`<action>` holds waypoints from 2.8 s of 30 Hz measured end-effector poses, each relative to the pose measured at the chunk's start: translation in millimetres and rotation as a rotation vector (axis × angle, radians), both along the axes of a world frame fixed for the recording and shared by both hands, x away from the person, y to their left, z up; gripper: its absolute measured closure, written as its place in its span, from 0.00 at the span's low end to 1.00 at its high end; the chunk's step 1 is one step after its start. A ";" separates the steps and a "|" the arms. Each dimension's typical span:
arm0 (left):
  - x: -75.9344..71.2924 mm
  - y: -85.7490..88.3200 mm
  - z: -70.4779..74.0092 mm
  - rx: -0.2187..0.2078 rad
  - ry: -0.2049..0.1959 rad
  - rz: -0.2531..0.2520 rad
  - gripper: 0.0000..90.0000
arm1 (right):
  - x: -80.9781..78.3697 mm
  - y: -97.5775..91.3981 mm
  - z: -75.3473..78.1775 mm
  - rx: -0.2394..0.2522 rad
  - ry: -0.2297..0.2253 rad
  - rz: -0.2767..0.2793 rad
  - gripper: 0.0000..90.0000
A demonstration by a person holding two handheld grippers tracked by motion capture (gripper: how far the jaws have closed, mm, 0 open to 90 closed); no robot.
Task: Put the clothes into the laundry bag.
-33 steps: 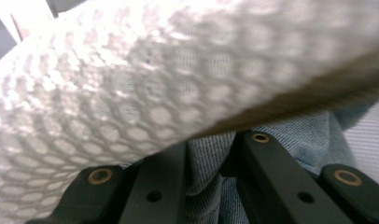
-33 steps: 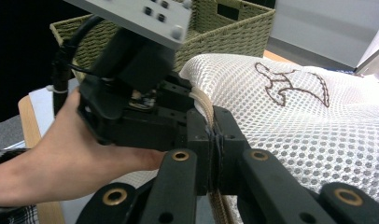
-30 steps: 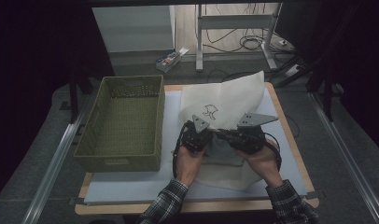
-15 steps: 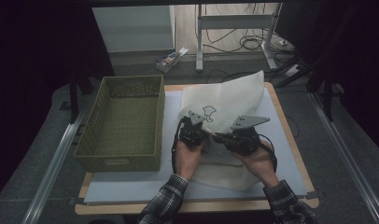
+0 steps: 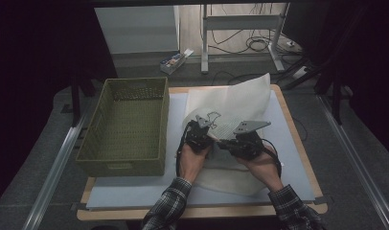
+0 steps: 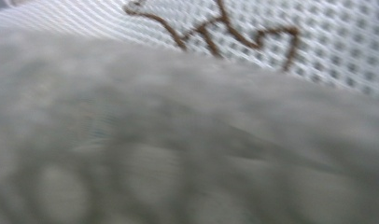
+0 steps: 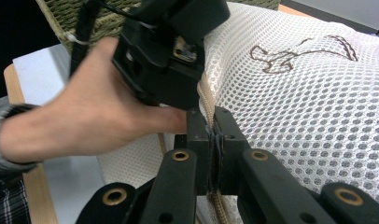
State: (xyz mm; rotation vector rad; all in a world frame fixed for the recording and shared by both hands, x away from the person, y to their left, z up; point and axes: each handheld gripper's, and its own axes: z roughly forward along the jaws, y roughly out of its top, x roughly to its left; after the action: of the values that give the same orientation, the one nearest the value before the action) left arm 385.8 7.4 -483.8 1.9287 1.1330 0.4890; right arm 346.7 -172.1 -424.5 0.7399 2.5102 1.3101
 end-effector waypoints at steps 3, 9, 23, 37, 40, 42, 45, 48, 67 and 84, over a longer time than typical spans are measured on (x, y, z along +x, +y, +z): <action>-7.7 1.1 2.4 0.003 0.005 -0.028 0.61 | 0.2 -0.4 -0.4 0.002 -0.001 -0.003 0.95; -25.7 7.3 3.2 0.036 -0.004 -0.063 0.41 | -0.2 -1.4 0.3 0.009 -0.005 -0.005 0.95; -63.4 23.5 8.4 0.022 0.028 -0.139 0.24 | -3.3 -2.7 2.7 0.020 -0.012 -0.009 0.95; -105.8 43.2 13.5 -0.062 -0.018 -0.173 0.26 | -9.9 -8.7 8.8 0.024 -0.030 -0.017 0.94; -116.6 43.0 7.8 -0.080 -0.031 -0.205 0.31 | -9.8 -8.8 8.6 0.025 -0.029 -0.017 0.94; -120.6 38.0 1.5 -0.057 -0.028 -0.227 0.36 | -9.6 -8.3 8.4 0.026 -0.028 -0.017 0.94; -120.0 24.8 -12.8 -0.008 -0.028 -0.246 0.41 | -10.3 -7.0 8.6 0.023 -0.032 -0.015 0.94; -113.6 15.0 -24.2 0.013 -0.016 -0.241 0.41 | -10.4 -7.1 8.9 0.023 -0.031 -0.014 0.94; -68.0 2.3 -3.7 0.021 -0.087 -0.093 0.98 | -10.8 -7.9 10.2 0.033 -0.024 -0.011 0.95; -32.7 -3.7 6.6 -0.089 -0.088 0.012 0.98 | -18.4 -0.9 14.0 0.014 -0.025 0.032 0.96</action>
State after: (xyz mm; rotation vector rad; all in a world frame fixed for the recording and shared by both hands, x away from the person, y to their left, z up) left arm 353.1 3.7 -477.2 1.8076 1.0930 0.5162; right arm 328.4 -173.0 -410.5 0.6850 2.5054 1.3404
